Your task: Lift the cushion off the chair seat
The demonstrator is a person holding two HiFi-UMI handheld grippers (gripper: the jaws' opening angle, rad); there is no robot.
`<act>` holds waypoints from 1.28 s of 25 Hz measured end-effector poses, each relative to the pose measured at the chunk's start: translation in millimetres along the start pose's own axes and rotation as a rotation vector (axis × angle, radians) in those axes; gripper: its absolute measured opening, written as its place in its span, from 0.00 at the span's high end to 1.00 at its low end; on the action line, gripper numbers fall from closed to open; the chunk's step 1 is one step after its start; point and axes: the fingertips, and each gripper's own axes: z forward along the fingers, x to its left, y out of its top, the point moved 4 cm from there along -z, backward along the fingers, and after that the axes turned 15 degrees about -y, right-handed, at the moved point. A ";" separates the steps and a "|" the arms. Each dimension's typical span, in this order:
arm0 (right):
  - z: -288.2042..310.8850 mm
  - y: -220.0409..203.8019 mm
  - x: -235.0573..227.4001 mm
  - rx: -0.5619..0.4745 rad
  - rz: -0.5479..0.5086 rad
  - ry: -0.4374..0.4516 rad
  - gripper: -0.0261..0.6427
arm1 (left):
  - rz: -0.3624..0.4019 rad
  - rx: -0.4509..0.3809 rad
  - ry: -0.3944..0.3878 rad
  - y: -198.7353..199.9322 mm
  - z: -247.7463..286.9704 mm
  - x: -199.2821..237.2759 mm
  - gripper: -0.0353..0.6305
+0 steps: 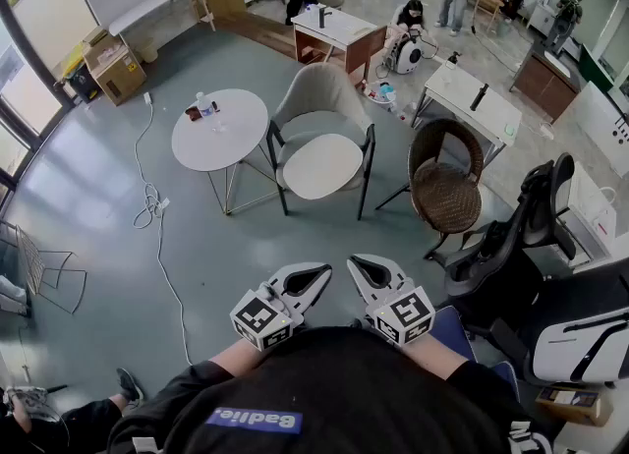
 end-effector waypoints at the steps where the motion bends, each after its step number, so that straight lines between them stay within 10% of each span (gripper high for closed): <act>1: 0.1 0.5 -0.1 -0.003 -0.001 0.000 0.92 | 0.001 -0.002 0.000 1.2 0.2 0.0 0.92; 32: -1.7 -8.4 -38.2 -0.012 0.000 0.099 0.92 | -0.019 -0.035 0.147 -6.2 30.1 7.9 0.92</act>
